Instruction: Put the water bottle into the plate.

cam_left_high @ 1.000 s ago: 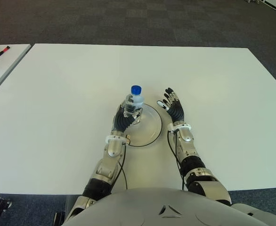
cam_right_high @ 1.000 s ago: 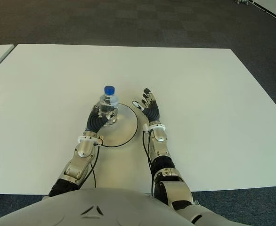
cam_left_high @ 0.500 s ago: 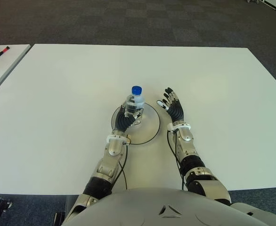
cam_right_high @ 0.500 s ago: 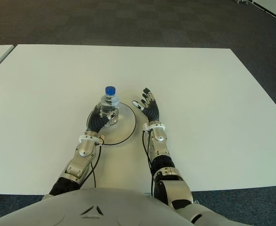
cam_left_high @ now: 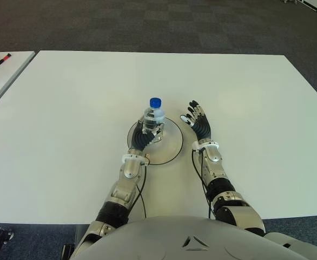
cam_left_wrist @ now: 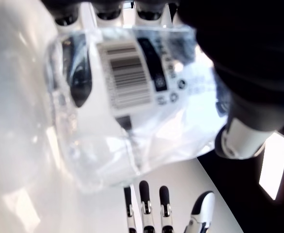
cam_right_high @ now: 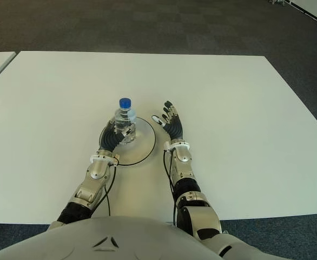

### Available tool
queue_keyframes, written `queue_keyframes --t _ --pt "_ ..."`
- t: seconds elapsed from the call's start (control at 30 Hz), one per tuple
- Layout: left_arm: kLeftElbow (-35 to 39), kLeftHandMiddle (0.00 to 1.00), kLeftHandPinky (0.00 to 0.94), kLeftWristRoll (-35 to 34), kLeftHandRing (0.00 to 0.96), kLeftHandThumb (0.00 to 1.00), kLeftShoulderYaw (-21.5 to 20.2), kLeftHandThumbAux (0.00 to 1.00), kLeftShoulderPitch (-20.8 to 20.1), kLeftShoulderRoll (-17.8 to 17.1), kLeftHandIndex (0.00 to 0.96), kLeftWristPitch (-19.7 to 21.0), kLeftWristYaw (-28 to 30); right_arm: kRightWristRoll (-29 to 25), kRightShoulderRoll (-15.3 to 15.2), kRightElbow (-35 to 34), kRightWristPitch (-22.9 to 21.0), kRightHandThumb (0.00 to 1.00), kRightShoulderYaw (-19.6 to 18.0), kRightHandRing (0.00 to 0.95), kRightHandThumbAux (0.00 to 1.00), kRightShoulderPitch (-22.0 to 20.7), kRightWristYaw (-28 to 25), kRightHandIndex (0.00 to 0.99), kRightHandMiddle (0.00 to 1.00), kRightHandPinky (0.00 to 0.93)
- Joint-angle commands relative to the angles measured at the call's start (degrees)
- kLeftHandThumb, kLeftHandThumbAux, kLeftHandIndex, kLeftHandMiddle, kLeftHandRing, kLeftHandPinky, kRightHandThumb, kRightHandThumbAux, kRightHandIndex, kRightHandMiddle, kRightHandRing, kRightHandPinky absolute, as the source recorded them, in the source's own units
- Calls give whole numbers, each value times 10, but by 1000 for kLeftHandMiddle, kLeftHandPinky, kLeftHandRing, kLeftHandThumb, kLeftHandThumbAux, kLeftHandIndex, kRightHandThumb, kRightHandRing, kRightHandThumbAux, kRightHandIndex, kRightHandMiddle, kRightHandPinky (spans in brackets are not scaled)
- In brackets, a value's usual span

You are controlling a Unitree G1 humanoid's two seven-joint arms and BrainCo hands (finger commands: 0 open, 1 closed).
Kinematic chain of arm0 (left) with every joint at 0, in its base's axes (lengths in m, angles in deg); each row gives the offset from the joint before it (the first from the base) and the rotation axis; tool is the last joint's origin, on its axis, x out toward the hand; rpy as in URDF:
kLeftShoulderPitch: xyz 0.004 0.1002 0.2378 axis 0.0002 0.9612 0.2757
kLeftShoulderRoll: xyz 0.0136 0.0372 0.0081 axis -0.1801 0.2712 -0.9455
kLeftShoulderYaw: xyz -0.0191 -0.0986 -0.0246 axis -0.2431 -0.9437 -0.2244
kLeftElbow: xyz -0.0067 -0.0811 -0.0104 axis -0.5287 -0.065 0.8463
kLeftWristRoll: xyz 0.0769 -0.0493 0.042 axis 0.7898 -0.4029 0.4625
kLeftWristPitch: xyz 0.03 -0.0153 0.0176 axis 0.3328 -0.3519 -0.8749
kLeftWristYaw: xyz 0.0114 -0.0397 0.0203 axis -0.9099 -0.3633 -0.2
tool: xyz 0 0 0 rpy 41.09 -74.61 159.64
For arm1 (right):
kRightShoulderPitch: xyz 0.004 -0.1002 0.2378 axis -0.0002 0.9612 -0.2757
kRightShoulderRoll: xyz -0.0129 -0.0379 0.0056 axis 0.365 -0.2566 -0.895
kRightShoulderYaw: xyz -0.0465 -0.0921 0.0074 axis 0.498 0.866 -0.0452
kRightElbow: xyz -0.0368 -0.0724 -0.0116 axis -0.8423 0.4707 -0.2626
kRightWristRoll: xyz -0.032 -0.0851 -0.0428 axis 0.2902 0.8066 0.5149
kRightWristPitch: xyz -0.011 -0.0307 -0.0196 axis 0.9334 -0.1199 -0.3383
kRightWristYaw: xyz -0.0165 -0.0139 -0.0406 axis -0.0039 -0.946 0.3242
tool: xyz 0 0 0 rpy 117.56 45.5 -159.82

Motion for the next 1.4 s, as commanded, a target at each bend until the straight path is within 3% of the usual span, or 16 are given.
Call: queue_keyframes --t 0.03,0.4,0.43,0.5,0.63,0.7,0.77,0.8,0.83,0.9,0.97,1.1,1.2,1.4 --pt "-13 538 873 -6 874 854 -7 667 -2 11 402 -9 8 -2 8 33 -32 121 -2 24 731 27 4 14 25 79" --pt "-38 555 893 21 883 854 -6 664 -13 4 415 -54 -12 -2 8 37 -34 123 -3 29 735 24 5 19 30 83" --pt "-40 678 893 25 890 807 -7 678 -15 3 425 -58 -14 -3 9 38 -34 123 -3 29 737 24 4 20 30 82" --pt "-44 787 895 29 896 766 -8 691 -16 3 433 -63 -15 -4 9 38 -34 122 -4 29 739 24 4 20 30 81" --pt "-53 852 842 41 867 719 -12 707 -21 -2 439 -75 -18 -7 10 40 -33 119 -6 29 742 23 1 20 30 80" --pt "-62 683 650 51 671 698 -13 716 -25 -5 432 -84 -25 -7 11 40 -34 118 -7 29 741 23 2 22 30 82" --pt "-69 625 585 65 604 691 -12 719 -28 -9 430 -93 -33 -7 11 41 -33 118 -7 30 740 22 2 22 30 83" --pt "-73 526 463 74 496 451 -10 747 -30 -12 386 -98 -38 -6 11 41 -33 119 -7 30 741 22 2 24 31 83" --pt "-75 461 383 80 426 288 -10 768 -31 -14 358 -102 -41 -6 11 41 -32 120 -8 30 741 22 2 25 31 84" --pt "-80 405 314 94 365 147 -8 786 -33 -17 333 -107 -51 -6 12 41 -32 122 -8 30 740 22 3 26 31 84" --pt "-87 304 228 114 277 75 -6 751 -36 -22 266 -115 -67 -7 12 41 -33 128 -8 32 738 22 3 28 33 87" --pt "-97 119 82 149 116 15 -2 663 -39 -30 101 -132 -97 -5 12 40 -36 136 -8 38 736 22 7 33 37 99" --pt "-101 42 27 170 43 14 0 599 -41 -37 33 -142 -116 -3 12 40 -38 145 -7 45 730 22 11 39 41 109" --pt "-96 4 2 198 4 64 5 467 -40 -50 3 -137 -136 -3 11 42 -39 159 -7 52 714 21 12 45 45 114"
